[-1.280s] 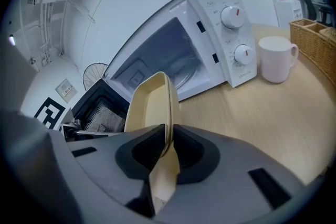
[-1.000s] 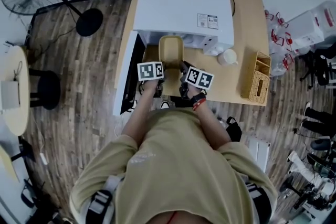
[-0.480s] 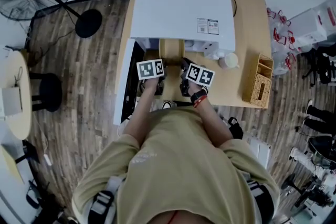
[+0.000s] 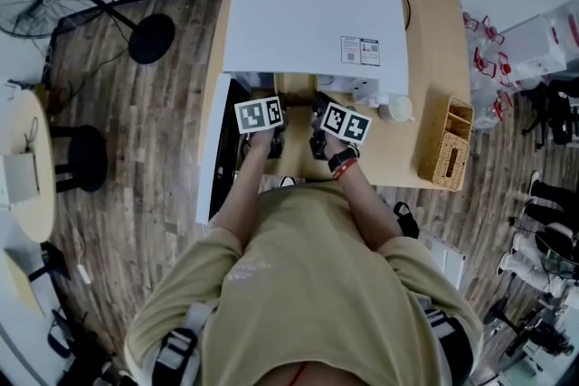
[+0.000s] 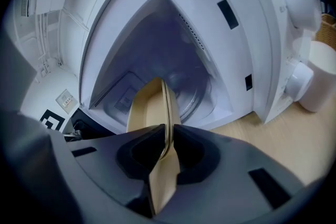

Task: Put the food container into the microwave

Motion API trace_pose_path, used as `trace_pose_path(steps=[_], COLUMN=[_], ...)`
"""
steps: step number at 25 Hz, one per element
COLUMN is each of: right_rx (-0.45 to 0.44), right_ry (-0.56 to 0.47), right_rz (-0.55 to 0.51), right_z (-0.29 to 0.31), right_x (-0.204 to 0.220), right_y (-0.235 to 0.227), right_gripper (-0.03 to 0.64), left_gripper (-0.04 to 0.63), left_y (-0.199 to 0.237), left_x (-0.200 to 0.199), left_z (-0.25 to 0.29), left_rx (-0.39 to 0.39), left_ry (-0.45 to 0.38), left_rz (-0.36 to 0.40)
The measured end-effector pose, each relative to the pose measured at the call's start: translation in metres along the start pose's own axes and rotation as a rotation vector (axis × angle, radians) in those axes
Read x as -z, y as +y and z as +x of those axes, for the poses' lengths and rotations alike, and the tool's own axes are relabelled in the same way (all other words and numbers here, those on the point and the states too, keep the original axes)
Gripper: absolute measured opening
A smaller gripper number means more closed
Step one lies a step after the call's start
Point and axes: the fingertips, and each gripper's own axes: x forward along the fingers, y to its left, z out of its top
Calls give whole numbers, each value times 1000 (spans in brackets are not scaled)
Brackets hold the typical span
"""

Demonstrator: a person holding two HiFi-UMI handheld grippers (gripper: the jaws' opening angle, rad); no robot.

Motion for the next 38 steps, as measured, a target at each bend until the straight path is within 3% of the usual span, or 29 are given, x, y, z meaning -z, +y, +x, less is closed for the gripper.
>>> trace_pose_path(steps=[15,29,35,38], right_rx=[-3,11,-4,-14], right_ry=[-84,-125,-136,-150], right_rz=[-29,-120,-183,-201], right_z=[20,40,41,40], right_x=[-33,-49,-53,-56], right_y=[-3,-9,-2,1], right_gripper=[64,66,88,131], left_gripper=[87,87,98,130], left_y=[-5,-9,-11,-11], left_x=[-40,-63,-68,-69], left_z=[17,32,29,27], left_rx=[34,40,60,62], left_ry=[-160,-281,-314,-324], left_rz=[21,111,134,154])
